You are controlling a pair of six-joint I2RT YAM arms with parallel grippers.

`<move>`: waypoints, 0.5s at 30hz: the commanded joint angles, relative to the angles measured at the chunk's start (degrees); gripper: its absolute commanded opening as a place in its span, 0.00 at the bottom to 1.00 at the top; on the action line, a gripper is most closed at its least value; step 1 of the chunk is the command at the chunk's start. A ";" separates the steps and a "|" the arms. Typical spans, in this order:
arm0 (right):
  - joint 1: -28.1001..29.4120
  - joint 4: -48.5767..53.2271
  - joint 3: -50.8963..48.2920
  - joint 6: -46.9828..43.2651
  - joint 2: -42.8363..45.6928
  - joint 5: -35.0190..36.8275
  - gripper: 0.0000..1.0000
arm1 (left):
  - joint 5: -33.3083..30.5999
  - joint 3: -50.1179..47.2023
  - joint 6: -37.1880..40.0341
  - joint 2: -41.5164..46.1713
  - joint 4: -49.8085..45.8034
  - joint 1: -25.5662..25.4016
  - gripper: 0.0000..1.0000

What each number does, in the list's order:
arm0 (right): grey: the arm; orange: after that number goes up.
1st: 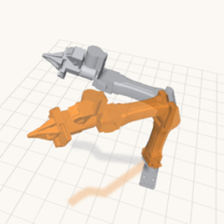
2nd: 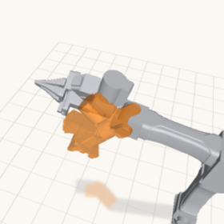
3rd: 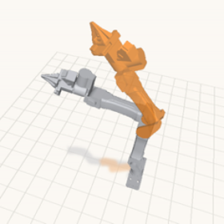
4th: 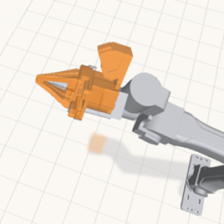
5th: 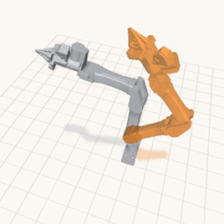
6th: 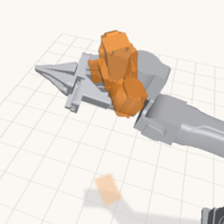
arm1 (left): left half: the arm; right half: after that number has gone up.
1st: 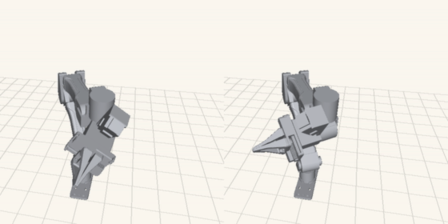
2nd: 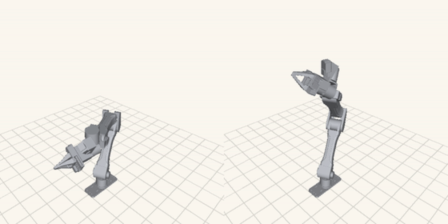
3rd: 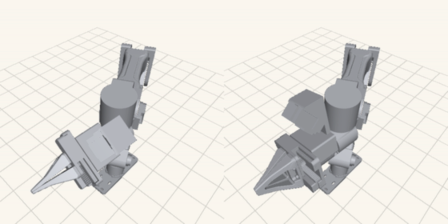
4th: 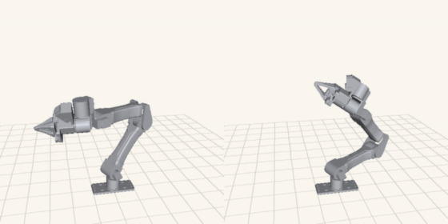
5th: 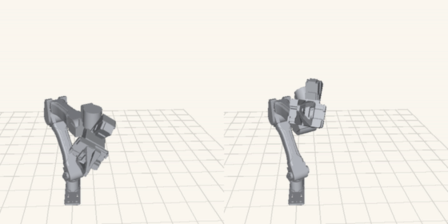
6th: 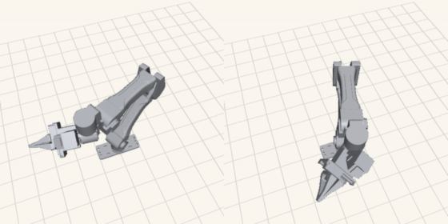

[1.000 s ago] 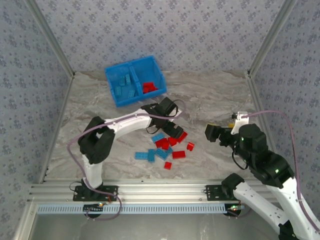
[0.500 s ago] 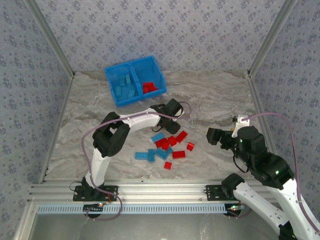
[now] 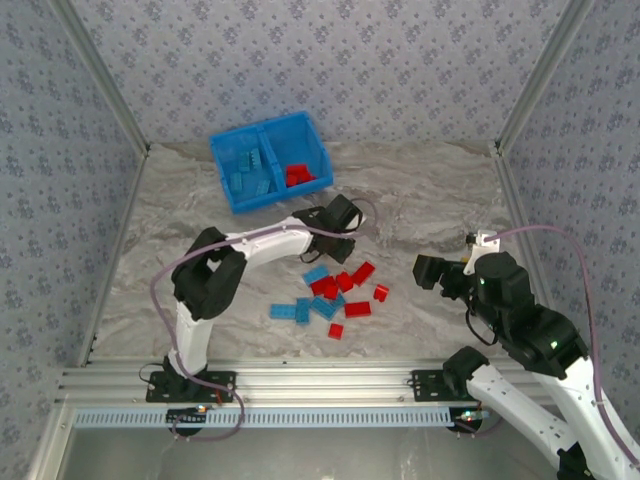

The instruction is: Sort the legos into containers by color

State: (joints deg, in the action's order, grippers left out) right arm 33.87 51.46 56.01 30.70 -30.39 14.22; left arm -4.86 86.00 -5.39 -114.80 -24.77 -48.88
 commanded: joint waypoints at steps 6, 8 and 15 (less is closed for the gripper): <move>-0.30 -1.40 -0.35 1.82 0.40 1.18 1.00 | -18.35 19.01 8.67 2.28 -5.04 1.78 0.09; -0.32 -1.55 -0.54 2.16 0.33 0.92 1.00 | -19.35 21.99 10.94 0.42 -3.52 3.36 0.10; -0.31 -1.68 -0.45 3.08 0.23 0.64 1.00 | -20.93 39.78 13.27 -12.88 -1.93 11.70 0.16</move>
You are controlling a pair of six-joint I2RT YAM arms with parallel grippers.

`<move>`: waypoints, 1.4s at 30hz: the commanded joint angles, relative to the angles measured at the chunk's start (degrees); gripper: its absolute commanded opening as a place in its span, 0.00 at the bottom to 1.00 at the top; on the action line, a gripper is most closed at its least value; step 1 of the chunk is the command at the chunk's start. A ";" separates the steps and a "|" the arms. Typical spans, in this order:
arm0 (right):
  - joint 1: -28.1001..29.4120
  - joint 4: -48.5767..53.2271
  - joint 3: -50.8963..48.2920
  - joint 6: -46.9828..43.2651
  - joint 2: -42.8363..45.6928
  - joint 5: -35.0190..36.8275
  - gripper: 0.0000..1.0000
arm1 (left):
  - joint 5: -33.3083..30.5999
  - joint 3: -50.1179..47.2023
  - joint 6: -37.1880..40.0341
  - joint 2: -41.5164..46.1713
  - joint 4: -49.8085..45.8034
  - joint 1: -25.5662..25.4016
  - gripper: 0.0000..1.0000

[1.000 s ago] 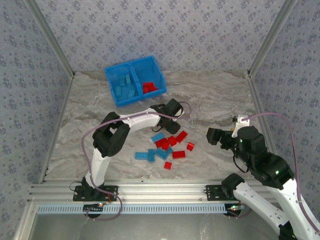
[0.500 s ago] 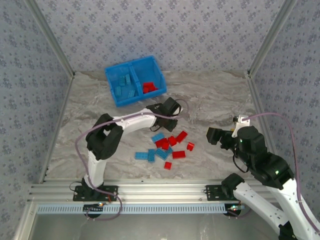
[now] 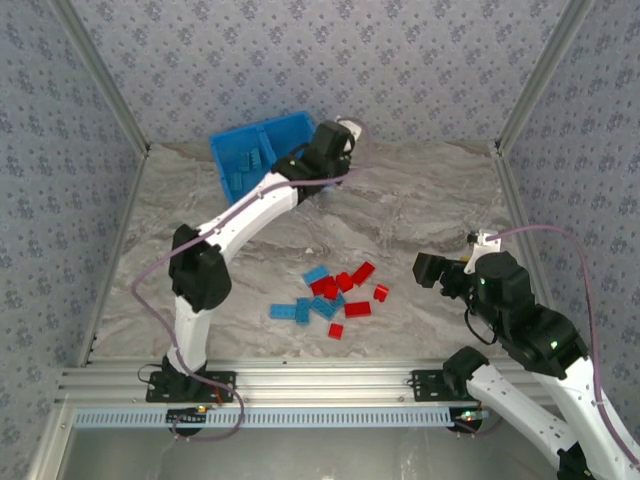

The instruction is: Sort the legos into containers by color

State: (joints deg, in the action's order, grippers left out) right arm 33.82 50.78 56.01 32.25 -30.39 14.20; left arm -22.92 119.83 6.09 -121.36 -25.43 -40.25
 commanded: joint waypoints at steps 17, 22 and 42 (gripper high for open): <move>-0.35 -0.99 -0.79 0.64 -0.92 2.06 1.00 | 5.38 34.11 -6.13 -28.76 -7.37 14.35 0.54; -0.42 -1.48 -0.76 0.85 -2.63 1.89 1.00 | 7.42 35.47 -8.63 -26.28 -8.85 14.34 0.61; 0.00 0.59 -6.50 12.40 -24.07 -11.05 1.00 | 24.54 -32.88 -18.59 39.83 2.43 4.30 0.99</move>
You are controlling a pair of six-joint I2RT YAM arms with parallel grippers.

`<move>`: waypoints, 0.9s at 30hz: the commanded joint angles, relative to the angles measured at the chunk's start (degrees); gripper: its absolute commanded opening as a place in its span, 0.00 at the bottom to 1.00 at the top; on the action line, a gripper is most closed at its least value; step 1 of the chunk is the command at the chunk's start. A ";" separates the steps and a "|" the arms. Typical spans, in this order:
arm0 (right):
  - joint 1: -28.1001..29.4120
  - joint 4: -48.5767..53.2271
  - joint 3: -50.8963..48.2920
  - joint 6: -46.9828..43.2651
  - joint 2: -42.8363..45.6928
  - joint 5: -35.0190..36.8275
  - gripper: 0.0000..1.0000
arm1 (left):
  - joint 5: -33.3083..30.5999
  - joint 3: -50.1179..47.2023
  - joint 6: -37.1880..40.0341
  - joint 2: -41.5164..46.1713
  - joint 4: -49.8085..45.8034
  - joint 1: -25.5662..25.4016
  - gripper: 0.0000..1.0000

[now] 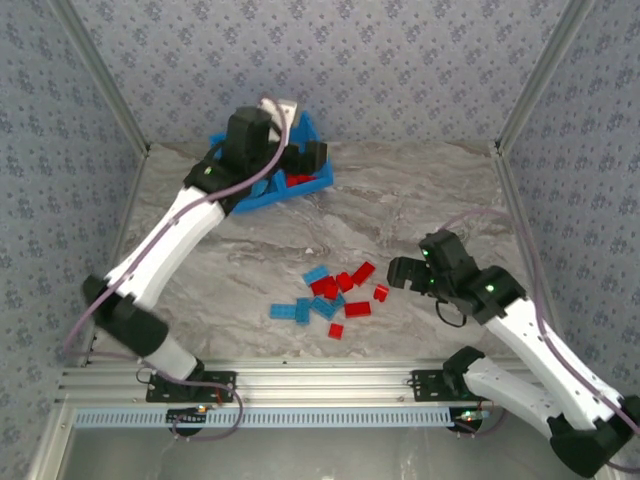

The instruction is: Sort the legos into containers by color

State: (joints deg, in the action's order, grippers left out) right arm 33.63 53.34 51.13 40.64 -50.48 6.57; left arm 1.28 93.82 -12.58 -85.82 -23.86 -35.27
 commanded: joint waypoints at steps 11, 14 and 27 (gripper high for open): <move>1.44 -16.25 -3.93 10.86 -26.78 -2.70 1.00 | -0.80 -24.65 11.11 21.82 -12.89 -2.48 0.99; 1.44 -18.17 -3.38 10.91 -31.78 -2.29 0.98 | -1.69 -25.85 11.39 22.15 -11.68 -3.30 0.99; 1.49 -20.21 -9.06 17.73 -32.04 0.80 0.48 | -3.31 -17.34 15.08 19.47 -19.40 -3.32 0.99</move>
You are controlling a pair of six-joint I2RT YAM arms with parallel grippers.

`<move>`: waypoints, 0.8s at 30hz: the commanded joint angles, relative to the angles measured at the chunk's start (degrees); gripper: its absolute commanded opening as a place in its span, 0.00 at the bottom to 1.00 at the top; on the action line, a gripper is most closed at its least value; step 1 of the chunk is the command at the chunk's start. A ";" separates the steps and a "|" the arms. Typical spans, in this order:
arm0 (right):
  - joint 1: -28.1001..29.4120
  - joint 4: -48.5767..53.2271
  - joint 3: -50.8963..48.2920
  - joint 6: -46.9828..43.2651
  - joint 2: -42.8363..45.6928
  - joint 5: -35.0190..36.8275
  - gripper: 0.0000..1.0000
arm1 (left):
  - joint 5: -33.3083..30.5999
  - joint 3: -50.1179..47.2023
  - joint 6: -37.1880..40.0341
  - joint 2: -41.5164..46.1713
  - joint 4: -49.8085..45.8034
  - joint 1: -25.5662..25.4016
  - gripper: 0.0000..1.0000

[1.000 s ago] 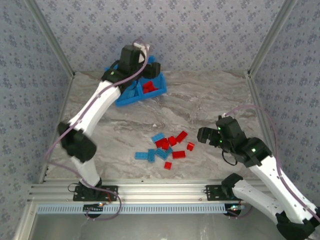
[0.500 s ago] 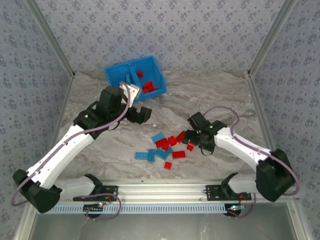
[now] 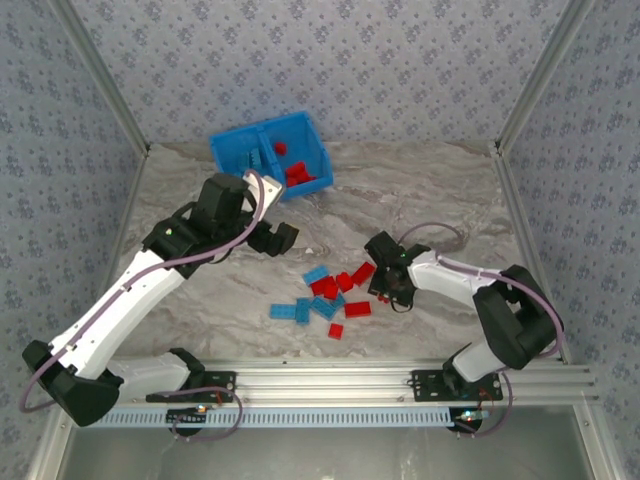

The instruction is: Sort the legos into containers by color

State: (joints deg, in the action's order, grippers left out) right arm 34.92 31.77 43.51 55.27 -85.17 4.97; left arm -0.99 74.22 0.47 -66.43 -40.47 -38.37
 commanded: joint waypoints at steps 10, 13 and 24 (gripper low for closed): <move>2.93 14.81 6.16 1.50 21.10 14.47 0.27 | -4.93 -2.74 1.95 4.56 4.00 0.84 0.99; 7.00 15.18 14.01 -5.30 22.93 18.49 0.28 | -2.16 -4.21 0.64 6.41 5.49 3.52 0.99; 11.81 -1.11 44.29 -28.38 1.65 9.62 0.28 | 19.07 -6.79 -3.38 10.18 11.19 13.91 0.99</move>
State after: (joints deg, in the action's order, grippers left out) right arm 47.22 34.09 81.23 34.68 -75.57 17.65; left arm 10.57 68.05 -1.69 -57.10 -32.32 -25.36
